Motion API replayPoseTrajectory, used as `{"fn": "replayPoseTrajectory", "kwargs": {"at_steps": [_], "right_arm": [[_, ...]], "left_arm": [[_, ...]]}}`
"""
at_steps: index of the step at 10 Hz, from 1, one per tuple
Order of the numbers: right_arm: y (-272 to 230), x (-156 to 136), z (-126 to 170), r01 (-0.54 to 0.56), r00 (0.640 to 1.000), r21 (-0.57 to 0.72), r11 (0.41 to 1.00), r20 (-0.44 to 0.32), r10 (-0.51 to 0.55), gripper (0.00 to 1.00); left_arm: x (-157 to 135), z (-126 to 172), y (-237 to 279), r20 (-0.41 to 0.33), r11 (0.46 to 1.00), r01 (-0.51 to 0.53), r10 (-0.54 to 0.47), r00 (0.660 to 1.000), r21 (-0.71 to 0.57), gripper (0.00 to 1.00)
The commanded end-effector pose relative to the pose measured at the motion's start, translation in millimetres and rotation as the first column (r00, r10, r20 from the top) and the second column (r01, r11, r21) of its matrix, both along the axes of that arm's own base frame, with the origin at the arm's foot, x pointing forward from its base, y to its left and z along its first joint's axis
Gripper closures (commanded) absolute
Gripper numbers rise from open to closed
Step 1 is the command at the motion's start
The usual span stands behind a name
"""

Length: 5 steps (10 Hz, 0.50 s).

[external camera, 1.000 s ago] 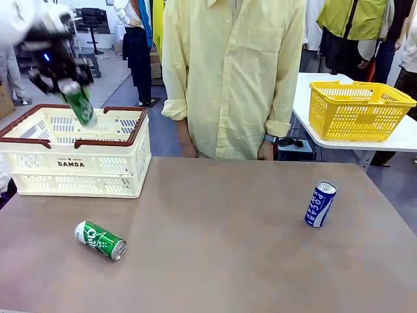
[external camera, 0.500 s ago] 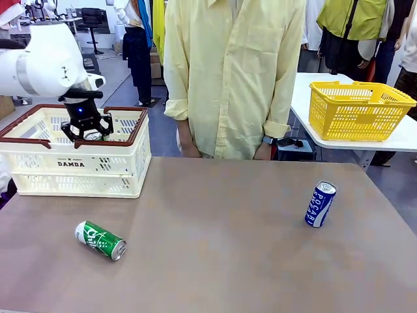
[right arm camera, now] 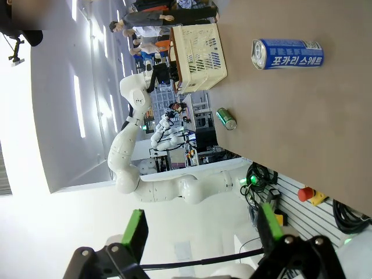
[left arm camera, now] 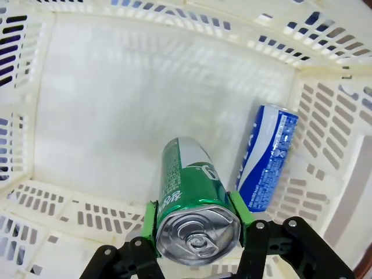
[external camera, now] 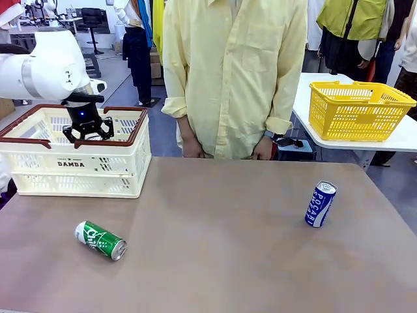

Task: Place the drinks into the Shopping basket.
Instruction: Pick up one drink and place it into the Shopping basket.

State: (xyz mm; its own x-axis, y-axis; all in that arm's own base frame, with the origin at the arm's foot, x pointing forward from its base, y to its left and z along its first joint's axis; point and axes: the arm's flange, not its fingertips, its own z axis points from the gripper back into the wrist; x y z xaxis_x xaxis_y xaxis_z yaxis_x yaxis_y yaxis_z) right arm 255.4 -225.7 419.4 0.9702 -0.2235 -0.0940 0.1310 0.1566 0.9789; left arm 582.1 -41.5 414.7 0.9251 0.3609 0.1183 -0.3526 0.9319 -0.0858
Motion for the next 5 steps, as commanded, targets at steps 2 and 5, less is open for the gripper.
{"fn": "replayPoseTrajectory", "kwargs": {"at_steps": [2,5], "right_arm": [[-2.7,-1.6,1.2,-0.014,1.0,-0.003,1.0,0.023,0.015,0.0],[-2.7,-1.6,1.2,-0.014,1.0,-0.003,1.0,0.023,0.015,0.0]], "left_arm": [[-2.5,14.7,-0.3,0.024,1.0,-0.021,0.021,0.999,0.005,0.0],[-24.0,67.9,0.5,0.091,0.999,-0.03,0.032,0.995,-0.019,0.0]]}}
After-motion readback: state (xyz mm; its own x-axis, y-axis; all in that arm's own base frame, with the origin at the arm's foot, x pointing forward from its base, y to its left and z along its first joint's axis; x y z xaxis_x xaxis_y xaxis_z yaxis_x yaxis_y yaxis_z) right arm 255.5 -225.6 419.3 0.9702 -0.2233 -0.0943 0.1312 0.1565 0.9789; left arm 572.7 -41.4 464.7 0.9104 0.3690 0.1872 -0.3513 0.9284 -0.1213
